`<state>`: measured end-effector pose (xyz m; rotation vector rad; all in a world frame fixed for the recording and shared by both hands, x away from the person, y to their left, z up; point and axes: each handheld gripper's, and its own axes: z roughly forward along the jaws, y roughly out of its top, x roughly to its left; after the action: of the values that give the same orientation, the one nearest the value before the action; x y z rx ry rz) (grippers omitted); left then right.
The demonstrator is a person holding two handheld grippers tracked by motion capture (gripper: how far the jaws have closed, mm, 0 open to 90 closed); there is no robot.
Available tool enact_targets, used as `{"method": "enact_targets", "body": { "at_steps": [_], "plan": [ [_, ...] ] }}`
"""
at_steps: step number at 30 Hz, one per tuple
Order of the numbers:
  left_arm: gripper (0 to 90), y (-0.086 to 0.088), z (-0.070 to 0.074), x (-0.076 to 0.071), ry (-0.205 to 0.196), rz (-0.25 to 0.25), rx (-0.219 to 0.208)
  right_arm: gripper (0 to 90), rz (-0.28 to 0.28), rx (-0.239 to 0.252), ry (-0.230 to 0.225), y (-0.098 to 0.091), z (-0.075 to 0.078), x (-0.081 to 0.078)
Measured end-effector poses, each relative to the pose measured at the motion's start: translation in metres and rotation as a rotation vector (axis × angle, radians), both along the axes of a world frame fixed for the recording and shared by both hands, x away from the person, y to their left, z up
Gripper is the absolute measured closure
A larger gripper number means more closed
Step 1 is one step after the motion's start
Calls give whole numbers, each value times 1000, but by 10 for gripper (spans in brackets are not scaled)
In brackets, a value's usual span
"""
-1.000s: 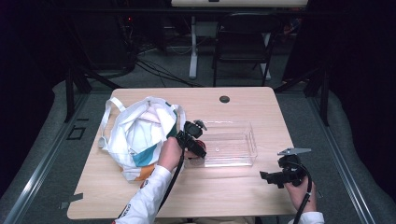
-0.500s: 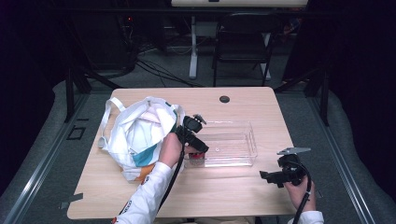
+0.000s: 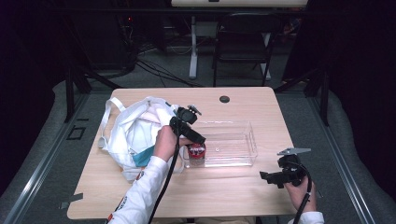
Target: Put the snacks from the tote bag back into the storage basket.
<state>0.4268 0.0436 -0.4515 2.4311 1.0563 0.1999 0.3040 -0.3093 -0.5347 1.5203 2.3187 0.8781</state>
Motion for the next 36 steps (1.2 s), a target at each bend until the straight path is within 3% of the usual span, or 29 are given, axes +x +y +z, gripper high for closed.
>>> {"method": "enact_targets", "body": {
  "at_steps": [17, 27, 36],
  "plan": [
    [51, 45, 28, 8, -69, 94, -10, 74, 1, 1, 5, 0, 0, -1],
    [28, 73, 40, 1, -112, 140, -29, 74, -2, -2, 2, 0, 0, -1],
    [26, 105, 45, -18, -147, 179, -26, 75, -1, -3, 1, -1, 1, -1]
  ]
}}
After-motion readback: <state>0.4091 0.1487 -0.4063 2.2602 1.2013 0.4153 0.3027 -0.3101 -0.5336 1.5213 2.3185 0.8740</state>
